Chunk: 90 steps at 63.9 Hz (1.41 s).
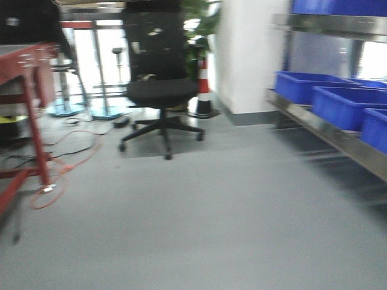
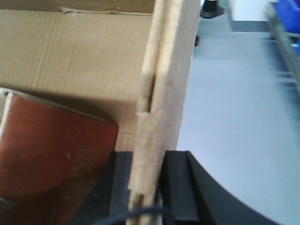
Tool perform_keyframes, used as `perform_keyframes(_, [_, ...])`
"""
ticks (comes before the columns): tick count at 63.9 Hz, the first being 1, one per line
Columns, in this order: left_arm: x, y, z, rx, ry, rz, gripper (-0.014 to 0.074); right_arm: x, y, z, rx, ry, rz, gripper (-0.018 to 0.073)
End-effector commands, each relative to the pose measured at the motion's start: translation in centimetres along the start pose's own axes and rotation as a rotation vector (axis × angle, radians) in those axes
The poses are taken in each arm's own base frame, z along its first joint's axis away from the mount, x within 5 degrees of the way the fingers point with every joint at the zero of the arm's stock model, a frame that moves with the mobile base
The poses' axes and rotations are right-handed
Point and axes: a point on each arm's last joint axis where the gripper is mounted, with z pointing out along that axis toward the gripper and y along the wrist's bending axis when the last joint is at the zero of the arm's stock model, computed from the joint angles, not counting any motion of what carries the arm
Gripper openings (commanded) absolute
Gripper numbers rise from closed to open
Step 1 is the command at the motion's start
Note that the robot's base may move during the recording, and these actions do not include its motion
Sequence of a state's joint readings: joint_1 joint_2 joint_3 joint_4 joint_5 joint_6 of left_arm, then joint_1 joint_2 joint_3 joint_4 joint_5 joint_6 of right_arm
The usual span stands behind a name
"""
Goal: Stack two boxes on right shelf middle
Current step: 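Drive the base past the red table toward the steel shelf rack, then align the base in front of the middle shelf level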
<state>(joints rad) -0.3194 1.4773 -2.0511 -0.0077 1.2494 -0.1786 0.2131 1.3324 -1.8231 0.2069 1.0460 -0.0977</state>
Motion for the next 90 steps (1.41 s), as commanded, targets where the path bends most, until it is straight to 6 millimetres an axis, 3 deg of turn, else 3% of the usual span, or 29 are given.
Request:
perform_keyframes(1, [-0.48,0.21,-0.96,-0.014,-0.057,0.004,-0.0111,-0.76,-0.41,-1.10,0.050,-0.077,-0.031,-0.0162])
perform_keyframes(90, [-0.48,0.21,-0.96,-0.014,-0.057,0.004,-0.0111,-0.76,-0.41,-1.10,0.050,-0.077,-0.031,-0.0162])
